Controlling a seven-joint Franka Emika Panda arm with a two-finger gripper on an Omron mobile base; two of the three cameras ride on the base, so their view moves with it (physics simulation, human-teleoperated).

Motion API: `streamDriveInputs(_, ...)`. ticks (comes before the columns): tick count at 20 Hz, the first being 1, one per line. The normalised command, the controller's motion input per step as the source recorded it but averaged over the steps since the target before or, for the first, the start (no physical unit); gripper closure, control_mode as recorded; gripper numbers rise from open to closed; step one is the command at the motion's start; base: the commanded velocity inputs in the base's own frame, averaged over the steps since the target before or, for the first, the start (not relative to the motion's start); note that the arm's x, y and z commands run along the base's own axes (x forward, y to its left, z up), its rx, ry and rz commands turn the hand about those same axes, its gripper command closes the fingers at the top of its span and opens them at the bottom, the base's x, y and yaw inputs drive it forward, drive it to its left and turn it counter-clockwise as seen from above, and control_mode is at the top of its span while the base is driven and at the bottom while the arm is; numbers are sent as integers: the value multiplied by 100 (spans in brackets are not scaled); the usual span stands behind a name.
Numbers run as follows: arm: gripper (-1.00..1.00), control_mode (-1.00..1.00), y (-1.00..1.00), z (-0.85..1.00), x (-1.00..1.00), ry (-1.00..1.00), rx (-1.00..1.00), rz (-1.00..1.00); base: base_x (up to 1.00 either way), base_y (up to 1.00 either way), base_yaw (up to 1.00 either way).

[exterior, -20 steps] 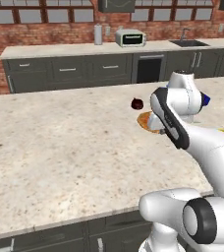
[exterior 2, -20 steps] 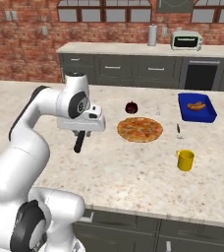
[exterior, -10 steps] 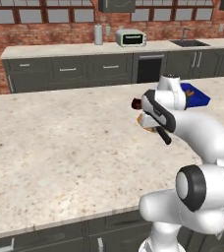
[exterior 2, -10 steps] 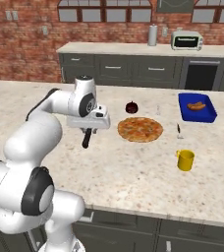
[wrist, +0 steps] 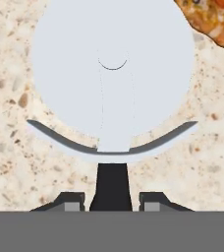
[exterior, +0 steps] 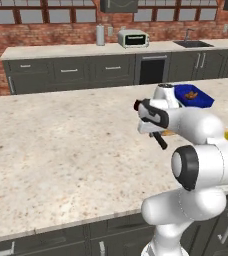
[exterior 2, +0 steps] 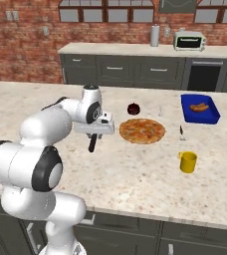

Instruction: Take the pizza cutter from the drawer on the left and place it on the dining counter for cutting.

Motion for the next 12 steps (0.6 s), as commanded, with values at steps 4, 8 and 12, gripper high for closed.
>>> streamDriveInputs(4,100,-100,0,-46,50,0,0,0,0,0,0)
streamDriveInputs(8,100,-100,0,-39,67,0,0,0,0,0,0)
streamDriveInputs(12,100,-100,0,-32,67,0,0,0,0,0,0)
